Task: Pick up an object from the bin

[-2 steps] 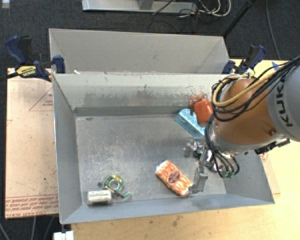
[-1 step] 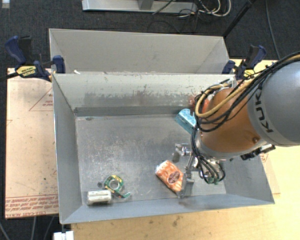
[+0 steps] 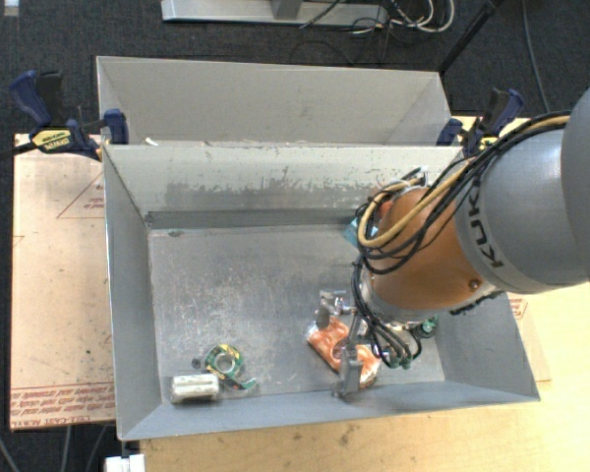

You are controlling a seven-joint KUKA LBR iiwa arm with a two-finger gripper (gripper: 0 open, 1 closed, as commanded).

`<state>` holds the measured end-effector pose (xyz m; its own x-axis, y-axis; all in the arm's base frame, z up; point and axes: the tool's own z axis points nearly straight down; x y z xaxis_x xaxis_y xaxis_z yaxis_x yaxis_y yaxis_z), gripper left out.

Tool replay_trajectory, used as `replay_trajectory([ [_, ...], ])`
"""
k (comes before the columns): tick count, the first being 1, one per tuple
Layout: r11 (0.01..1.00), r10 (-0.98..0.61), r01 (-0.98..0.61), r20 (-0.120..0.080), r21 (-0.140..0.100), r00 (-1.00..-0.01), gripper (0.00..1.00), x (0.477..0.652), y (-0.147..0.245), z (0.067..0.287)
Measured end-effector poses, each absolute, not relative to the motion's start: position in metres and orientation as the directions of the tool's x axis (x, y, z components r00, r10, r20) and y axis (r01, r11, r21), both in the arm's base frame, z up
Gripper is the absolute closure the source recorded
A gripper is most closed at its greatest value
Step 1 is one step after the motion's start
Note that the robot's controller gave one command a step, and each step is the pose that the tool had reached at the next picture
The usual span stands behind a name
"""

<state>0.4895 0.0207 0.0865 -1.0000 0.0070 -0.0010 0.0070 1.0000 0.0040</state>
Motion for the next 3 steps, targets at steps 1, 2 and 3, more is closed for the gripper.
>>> replay_trajectory([
  [1, 0.964, 0.266, 0.266, -0.004, 0.003, -0.964, 1.0, 0.484, 0.023, 0.071],
  [2, 0.964, 0.267, 0.267, -0.004, 0.003, -0.964, 1.0, 0.484, 0.023, 0.071],
  [3, 0.962, 0.271, 0.271, 0.002, 0.0, -0.962, 1.0, 0.509, 0.021, 0.101],
])
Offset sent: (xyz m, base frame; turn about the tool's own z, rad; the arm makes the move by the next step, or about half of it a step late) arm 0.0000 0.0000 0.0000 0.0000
